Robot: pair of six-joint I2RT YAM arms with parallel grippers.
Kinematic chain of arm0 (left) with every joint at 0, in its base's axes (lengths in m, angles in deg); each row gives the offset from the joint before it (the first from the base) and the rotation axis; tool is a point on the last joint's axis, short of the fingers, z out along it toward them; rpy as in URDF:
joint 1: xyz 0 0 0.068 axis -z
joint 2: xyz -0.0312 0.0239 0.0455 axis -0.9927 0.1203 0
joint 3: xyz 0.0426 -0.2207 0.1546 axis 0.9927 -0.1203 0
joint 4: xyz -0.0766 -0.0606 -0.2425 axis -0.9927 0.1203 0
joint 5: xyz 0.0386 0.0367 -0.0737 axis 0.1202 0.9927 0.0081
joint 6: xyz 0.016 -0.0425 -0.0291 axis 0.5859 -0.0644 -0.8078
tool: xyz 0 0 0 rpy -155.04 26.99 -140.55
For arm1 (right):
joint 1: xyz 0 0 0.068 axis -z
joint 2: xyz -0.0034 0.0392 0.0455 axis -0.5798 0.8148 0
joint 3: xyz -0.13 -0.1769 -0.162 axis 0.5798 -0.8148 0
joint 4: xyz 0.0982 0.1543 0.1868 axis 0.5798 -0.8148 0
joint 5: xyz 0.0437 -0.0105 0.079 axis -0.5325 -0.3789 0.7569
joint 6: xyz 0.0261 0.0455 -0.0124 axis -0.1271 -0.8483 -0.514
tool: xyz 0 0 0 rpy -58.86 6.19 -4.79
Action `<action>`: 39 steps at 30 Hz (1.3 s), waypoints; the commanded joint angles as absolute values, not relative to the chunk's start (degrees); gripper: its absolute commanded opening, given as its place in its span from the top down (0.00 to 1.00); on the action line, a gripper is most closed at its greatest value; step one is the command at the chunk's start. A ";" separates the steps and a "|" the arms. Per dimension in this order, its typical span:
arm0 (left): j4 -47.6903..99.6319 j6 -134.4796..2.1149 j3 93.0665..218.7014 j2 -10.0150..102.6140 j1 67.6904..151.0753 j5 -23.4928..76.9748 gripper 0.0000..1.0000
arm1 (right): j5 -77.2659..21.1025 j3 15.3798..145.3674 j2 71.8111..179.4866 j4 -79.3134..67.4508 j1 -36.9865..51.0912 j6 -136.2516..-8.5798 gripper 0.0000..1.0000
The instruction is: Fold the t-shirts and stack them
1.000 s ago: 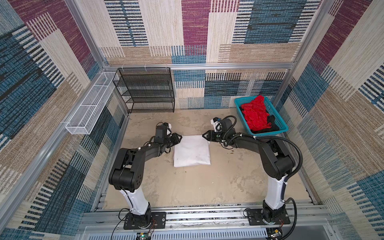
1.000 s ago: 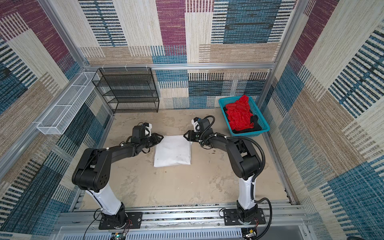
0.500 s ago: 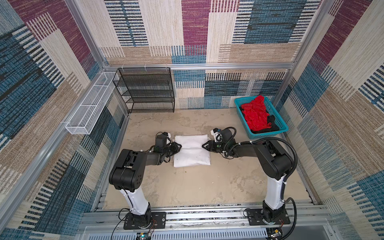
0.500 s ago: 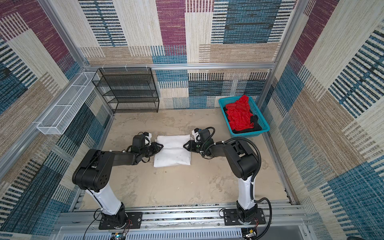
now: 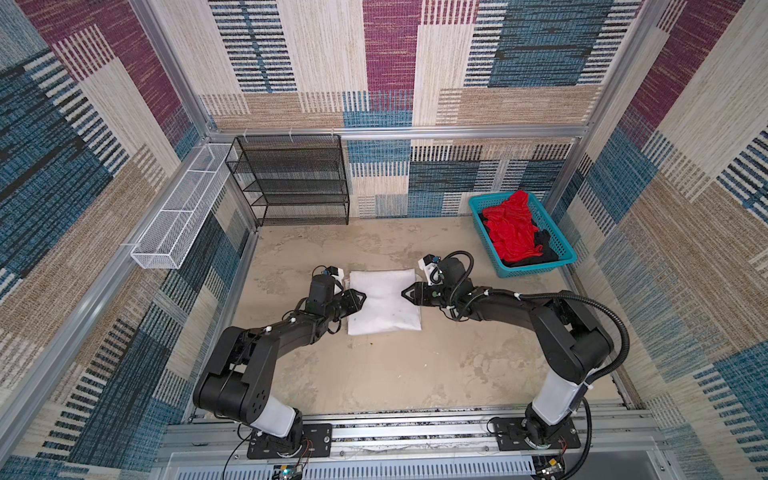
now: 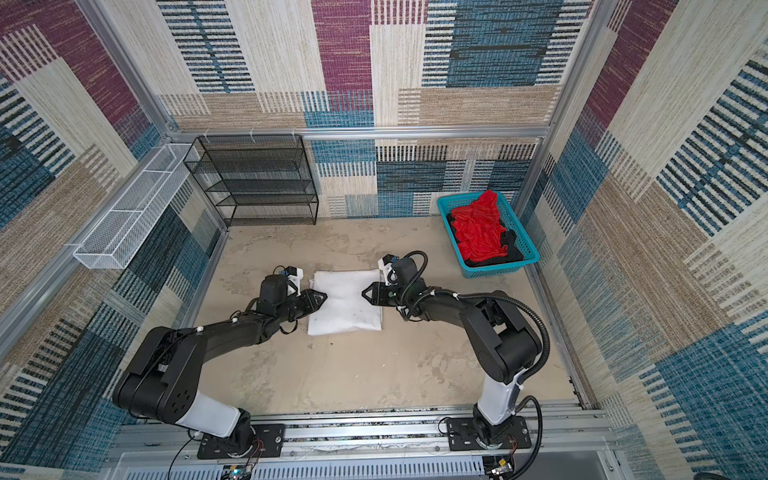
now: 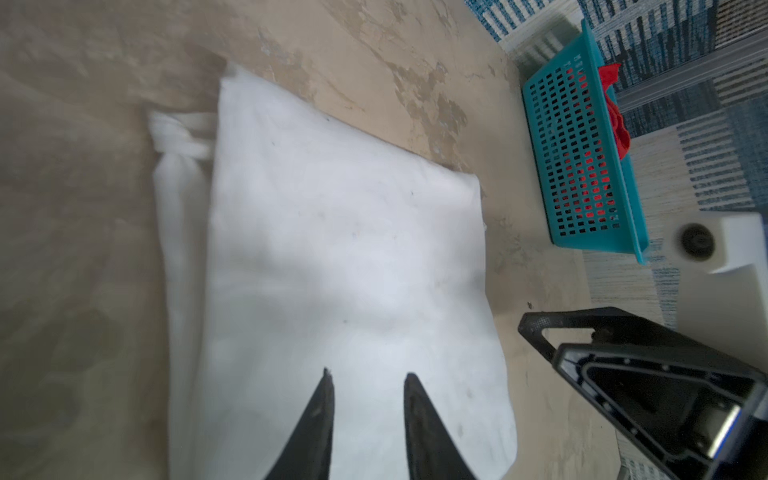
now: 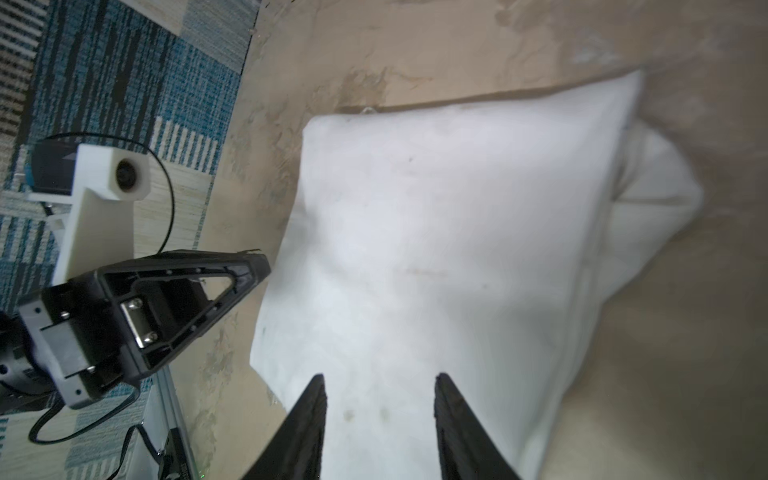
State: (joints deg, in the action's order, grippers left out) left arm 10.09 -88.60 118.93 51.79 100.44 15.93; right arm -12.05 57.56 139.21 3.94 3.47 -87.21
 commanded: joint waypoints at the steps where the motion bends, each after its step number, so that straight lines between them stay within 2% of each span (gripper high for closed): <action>1: 7.13 -91.04 116.81 51.81 101.76 15.28 0.69 | -9.51 55.00 139.23 9.78 2.83 -91.45 0.56; 12: 4.85 -90.46 110.08 52.38 101.27 17.96 0.69 | -12.47 44.49 139.81 11.85 5.49 -91.76 0.56; 18: 12.87 -87.52 110.04 44.28 101.18 19.40 0.69 | -15.02 43.99 133.88 6.87 6.08 -89.34 0.55; 25: 17.65 -88.47 111.80 37.47 102.62 16.57 0.68 | -13.16 44.23 128.29 5.75 4.01 -90.93 0.54; 34: 13.55 -90.01 109.67 40.12 105.37 14.84 0.68 | -8.20 43.13 133.58 14.40 -0.73 -96.32 0.54; 39: 10.65 -89.72 106.14 42.61 105.27 17.05 0.68 | -9.98 42.29 136.85 11.79 -0.51 -96.08 0.54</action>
